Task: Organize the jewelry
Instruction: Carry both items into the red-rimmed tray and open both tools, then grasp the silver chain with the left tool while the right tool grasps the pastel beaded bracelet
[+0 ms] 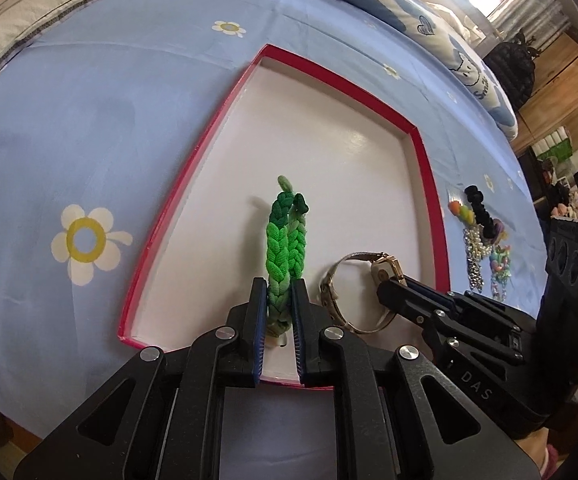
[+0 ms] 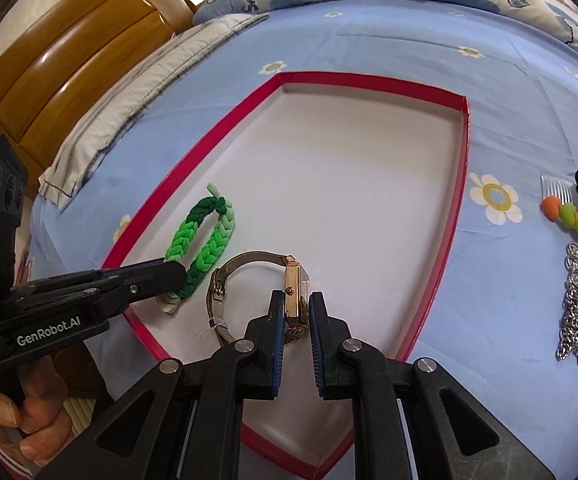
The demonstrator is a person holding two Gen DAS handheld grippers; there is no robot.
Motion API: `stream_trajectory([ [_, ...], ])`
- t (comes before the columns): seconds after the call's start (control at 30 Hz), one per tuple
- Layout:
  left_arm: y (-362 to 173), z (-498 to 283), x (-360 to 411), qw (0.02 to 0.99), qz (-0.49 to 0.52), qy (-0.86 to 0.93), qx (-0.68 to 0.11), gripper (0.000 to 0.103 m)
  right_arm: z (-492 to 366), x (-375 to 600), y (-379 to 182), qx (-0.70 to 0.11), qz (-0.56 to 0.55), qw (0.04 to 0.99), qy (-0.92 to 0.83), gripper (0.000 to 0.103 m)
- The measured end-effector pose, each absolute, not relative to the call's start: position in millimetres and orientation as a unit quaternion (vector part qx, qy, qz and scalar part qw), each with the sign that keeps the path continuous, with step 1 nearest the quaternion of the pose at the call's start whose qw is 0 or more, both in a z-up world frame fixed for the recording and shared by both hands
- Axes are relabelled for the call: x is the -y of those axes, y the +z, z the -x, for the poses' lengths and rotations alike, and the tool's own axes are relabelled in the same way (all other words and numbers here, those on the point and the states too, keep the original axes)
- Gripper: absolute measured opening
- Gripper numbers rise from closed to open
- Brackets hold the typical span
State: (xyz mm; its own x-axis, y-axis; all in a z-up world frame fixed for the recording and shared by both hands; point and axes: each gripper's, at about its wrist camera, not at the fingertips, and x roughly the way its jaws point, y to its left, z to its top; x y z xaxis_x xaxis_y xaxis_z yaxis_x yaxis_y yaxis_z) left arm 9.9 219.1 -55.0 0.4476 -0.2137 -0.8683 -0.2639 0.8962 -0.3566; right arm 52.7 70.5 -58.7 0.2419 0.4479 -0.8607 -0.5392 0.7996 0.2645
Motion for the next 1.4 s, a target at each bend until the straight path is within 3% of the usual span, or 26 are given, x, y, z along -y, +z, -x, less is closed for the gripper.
stream_trajectory([
  [0.07,-55,-10,-218,0.821,0.218,0.019,-0.527,0.015,-53,-71,-59,-0.531,0.043,0.785,0.316,0.016],
  [0.23,-53,-7,-220,0.822,0.211,0.028,-0.528,0.039,-55,-71,-59,-0.532,0.039,0.785,0.314,0.019],
  [0.3,-50,-4,-221,0.823,0.214,0.028,-0.525,0.043,-55,-66,-56,-0.530,0.030,0.788,0.312,0.023],
  [0.4,-43,-1,-219,0.827,0.211,0.029,-0.520,0.043,-53,-55,-47,-0.521,0.012,0.795,0.310,0.031],
  [0.67,-22,-8,-194,0.840,0.191,0.012,-0.508,0.043,-48,-9,-19,-0.495,-0.035,0.816,0.295,0.036],
  [0.77,-17,-13,-178,0.843,0.185,-0.003,-0.506,0.047,-48,10,-13,-0.489,-0.049,0.824,0.282,0.036],
  [1.4,-4,-53,-66,0.845,0.113,-0.094,-0.515,0.047,-49,150,-11,-0.472,-0.124,0.858,0.161,0.038],
])
